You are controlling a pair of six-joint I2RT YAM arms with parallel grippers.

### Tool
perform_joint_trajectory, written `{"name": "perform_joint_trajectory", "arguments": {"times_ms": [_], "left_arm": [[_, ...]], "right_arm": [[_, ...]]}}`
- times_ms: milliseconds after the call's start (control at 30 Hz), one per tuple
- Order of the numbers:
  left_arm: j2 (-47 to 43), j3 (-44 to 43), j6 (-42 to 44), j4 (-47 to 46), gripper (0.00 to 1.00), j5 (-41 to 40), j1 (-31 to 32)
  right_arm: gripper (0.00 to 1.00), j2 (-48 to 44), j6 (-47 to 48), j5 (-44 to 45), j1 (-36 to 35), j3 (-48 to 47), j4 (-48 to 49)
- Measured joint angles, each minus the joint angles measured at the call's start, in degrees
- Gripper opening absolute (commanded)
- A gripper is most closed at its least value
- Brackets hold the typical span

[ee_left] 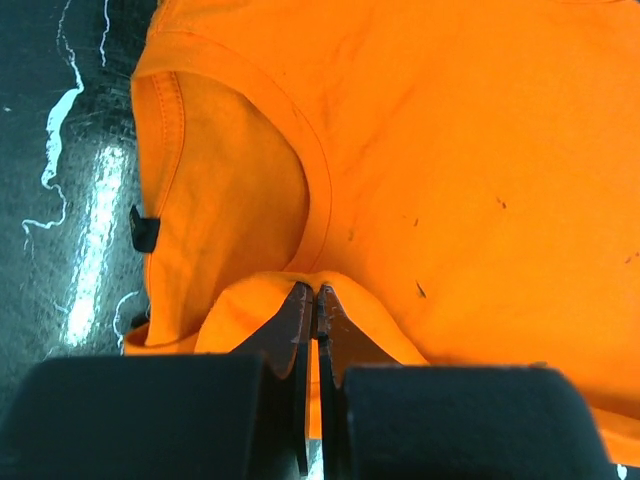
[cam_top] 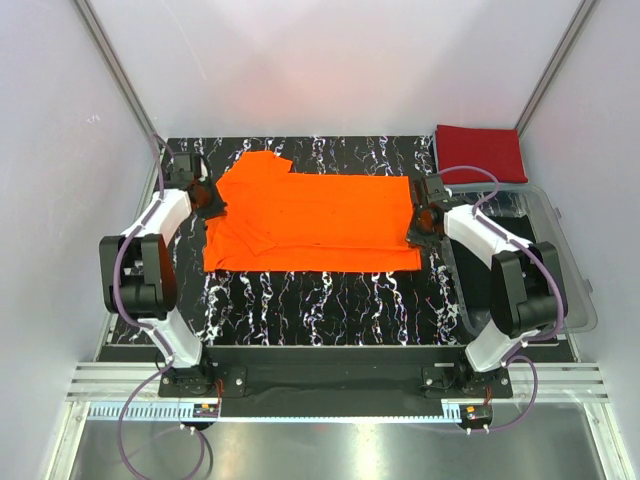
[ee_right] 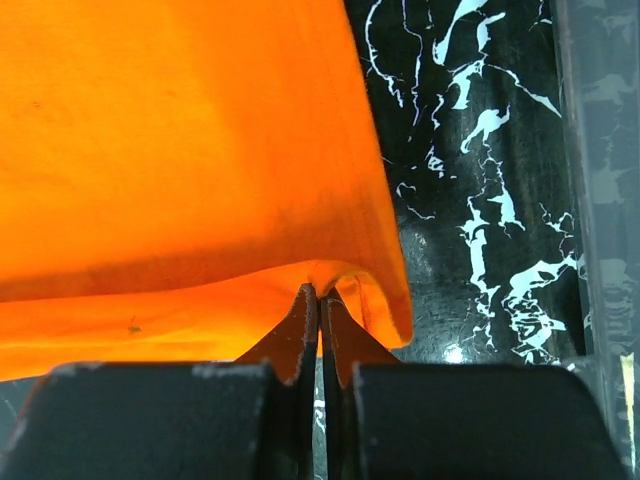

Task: Fold and stack the t-shirts
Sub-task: Fold the tshirt

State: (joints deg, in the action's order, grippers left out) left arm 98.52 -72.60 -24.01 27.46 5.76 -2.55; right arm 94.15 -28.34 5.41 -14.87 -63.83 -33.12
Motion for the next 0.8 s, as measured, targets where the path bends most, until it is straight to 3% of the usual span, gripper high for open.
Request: {"name": "perform_joint_trajectory", "arguments": {"times_ms": [467, 533, 600, 633, 800], "left_arm": [[7.1, -5.4, -0.3, 0.3, 0.0, 0.4, 0.0], [7.9, -6.6, -0.2, 0.2, 0.06, 1.2, 0.1], [8.6, -7.7, 0.2, 0.2, 0.2, 1.7, 0.3], [8.8, -8.1, 0.2, 0.3, 0.2, 1.8, 0.4], [8.9, -9.6, 0.1, 0.6, 0.22, 0.1, 0.8]], "right_arm": [[0.03, 1.5, -0.7, 3.1, 0.7, -0.1, 0.0], [0.12, 1.9, -0.7, 3.0, 0.7, -0.5, -0.2], [0.2, 2.1, -0.9, 3.0, 0.7, -1.3, -0.7], [0.27, 2.1, -1.0, 3.0, 0.7, -1.8, -1.1], [0.32, 0.9, -1.5, 2.4, 0.7, -2.6, -2.1]]}}
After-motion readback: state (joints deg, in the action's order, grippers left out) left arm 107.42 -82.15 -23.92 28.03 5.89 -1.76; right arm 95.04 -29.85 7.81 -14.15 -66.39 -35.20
